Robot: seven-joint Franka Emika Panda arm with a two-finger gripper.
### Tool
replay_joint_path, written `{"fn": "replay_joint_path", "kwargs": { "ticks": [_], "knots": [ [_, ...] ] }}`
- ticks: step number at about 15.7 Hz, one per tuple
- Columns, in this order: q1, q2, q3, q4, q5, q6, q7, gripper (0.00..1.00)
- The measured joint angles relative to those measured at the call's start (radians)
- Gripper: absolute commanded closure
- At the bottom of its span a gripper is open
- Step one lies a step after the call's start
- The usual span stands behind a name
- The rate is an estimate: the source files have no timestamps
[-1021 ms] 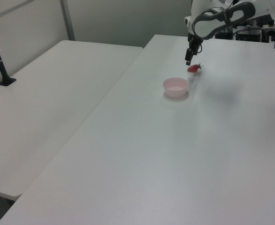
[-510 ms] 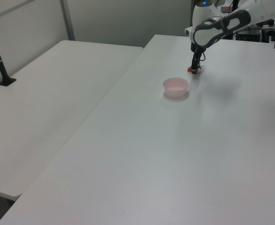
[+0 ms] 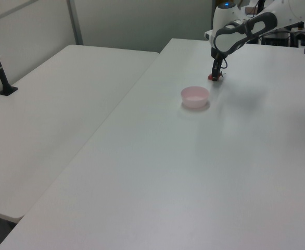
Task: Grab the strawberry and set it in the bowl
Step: 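Close the gripper on the red strawberry, then lift the strawberry and carry it over the pink bowl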
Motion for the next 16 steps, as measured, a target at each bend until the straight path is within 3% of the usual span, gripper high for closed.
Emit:
{"fn": "replay_joint_path", "kwargs": {
  "ticks": [10, 16],
  "knots": [
    [0.000, 0.002, -0.001, 0.000, 0.005, 0.017, 0.000, 0.59],
    [0.000, -0.011, -0.003, 0.017, 0.072, 0.034, 0.000, 0.59]
  ]
}}
